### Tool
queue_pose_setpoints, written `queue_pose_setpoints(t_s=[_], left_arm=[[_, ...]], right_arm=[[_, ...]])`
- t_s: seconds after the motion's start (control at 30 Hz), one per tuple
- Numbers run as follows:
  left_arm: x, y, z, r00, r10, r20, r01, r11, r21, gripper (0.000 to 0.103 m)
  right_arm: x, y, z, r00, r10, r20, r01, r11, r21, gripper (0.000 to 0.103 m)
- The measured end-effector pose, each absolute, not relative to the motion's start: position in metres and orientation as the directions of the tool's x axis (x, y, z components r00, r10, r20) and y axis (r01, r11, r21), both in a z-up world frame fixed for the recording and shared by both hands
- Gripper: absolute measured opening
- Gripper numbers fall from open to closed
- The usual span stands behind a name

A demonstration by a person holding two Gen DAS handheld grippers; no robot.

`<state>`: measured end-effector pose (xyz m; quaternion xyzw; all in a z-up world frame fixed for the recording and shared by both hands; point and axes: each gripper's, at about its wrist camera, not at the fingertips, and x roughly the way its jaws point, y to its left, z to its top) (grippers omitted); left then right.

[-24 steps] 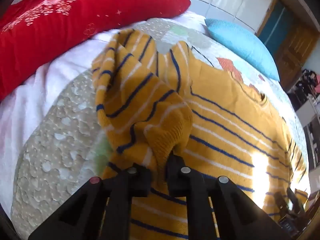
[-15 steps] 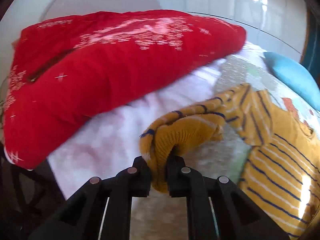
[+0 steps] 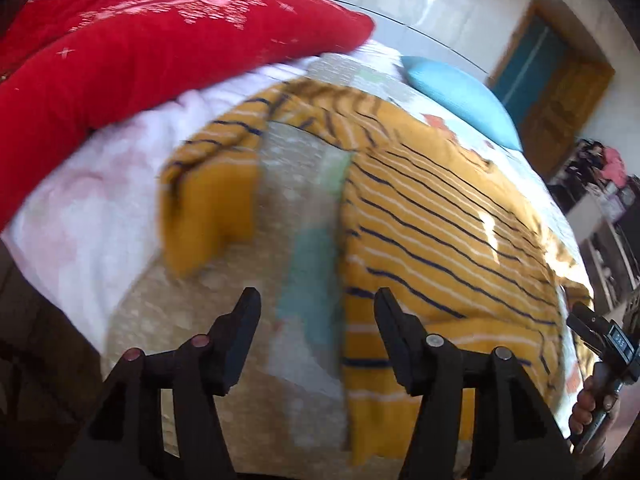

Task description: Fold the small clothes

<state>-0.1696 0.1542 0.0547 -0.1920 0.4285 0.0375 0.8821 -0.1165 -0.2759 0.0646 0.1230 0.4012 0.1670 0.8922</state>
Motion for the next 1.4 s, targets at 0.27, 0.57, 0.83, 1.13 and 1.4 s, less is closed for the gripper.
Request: queue_pose_setpoints(t_s=[0.27, 0.57, 0.83, 1.13, 1.4], left_arm=[[-0.157, 0.08, 0.031, 0.546, -0.101, -0.832, -0.144, 0.967, -0.212, 0.056], [-0.187, 0.102, 0.057, 0.501, -0.036, -0.865, -0.233, 0.957, -0.174, 0.007], [-0.227, 0.093, 0.055, 0.495, -0.055, -0.867, -0.209, 0.961, -0.181, 0.008], [-0.213, 0.047, 0.094, 0.653, 0.092, -0.752, -0.112, 0.993, 0.024, 0.071], [-0.126, -0.009, 0.075, 0.68, 0.076, -0.729, -0.058, 0.997, 0.051, 0.073]], right_arm=[[-0.191, -0.283, 0.048, 0.477, 0.409, -0.778, -0.147, 0.91, 0.388, 0.097], [-0.177, -0.27, 0.043, 0.402, 0.513, -0.759, -0.161, 0.855, 0.493, 0.011], [-0.231, -0.316, 0.059, 0.378, 0.417, -0.826, -0.124, 0.907, 0.402, 0.013], [-0.208, -0.306, 0.115, 0.675, 0.26, -0.691, -0.136, 0.964, 0.23, 0.083], [-0.114, -0.257, 0.098, 0.645, 0.239, -0.725, -0.112, 0.969, 0.22, 0.085]])
